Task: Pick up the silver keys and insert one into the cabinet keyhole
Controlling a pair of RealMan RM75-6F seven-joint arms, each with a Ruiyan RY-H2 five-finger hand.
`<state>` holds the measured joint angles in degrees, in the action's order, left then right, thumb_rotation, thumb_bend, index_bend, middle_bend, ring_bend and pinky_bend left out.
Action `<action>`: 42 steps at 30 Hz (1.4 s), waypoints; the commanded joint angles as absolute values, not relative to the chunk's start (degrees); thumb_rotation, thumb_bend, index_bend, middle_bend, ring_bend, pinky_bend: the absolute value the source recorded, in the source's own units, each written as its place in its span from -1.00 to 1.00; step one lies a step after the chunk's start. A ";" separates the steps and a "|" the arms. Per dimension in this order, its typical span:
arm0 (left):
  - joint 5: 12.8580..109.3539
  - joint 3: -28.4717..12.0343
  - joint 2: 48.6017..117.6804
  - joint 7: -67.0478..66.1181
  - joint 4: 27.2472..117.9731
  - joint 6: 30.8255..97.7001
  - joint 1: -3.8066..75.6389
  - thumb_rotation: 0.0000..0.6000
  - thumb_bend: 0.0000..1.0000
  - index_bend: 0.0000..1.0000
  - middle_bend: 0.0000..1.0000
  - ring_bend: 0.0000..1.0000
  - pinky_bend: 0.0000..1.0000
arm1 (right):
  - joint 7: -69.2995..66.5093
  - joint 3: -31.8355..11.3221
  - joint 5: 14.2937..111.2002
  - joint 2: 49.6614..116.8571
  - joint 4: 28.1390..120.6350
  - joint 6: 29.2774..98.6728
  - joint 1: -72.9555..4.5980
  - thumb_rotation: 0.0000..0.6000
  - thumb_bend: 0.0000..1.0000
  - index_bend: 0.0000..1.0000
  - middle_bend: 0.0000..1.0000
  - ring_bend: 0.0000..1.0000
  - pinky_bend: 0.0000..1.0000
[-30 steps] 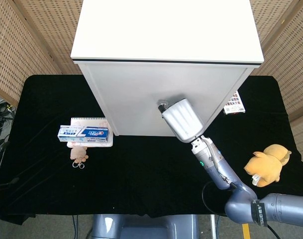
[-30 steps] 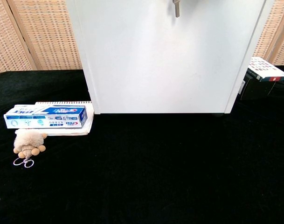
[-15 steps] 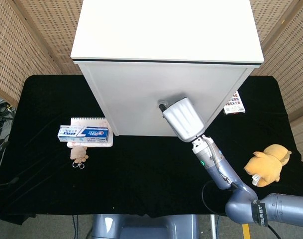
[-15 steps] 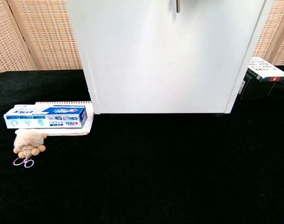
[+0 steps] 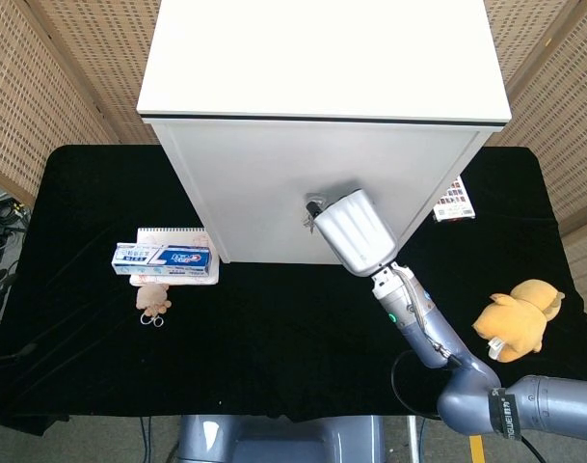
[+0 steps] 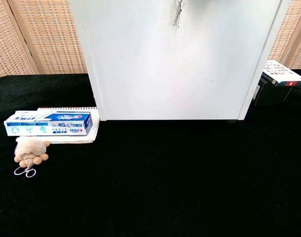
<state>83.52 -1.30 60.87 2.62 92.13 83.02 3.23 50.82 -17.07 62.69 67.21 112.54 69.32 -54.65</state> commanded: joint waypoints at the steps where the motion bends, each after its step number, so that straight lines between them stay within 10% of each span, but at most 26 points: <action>1: 83.53 -1.30 60.84 2.70 92.12 83.01 3.23 1.00 -1.00 -1.00 -1.00 -1.00 -1.00 | 50.97 -17.13 62.71 67.22 112.61 69.51 -54.67 1.00 0.14 0.12 0.93 0.93 1.00; 16: 83.69 -1.31 60.62 3.35 92.08 83.34 3.06 1.00 -1.00 -1.00 -1.00 -1.00 -1.00 | 48.10 -15.56 67.72 63.35 115.48 72.11 -51.25 1.00 0.14 0.16 0.94 0.93 1.00; 31: 85.57 -0.71 60.21 3.95 92.57 85.23 2.25 1.00 -1.00 -1.00 -1.00 -1.00 -1.00 | 19.96 -4.13 86.35 53.98 107.17 88.50 -29.81 1.00 0.03 -0.06 0.63 0.66 0.96; 39: 86.15 -0.49 60.08 4.71 92.30 86.13 1.74 1.00 -1.00 -1.00 -1.00 -1.00 -1.00 | 11.61 1.19 81.75 55.42 101.55 88.01 -21.75 1.00 -0.98 -0.78 -0.85 -0.93 -0.68; 42: 86.42 -0.46 60.17 4.88 92.05 86.46 1.63 1.00 -1.00 -1.00 -1.00 -1.00 -1.00 | 11.24 3.06 80.08 56.47 99.89 85.85 -19.88 1.00 -1.00 -0.97 -1.00 -1.00 -0.99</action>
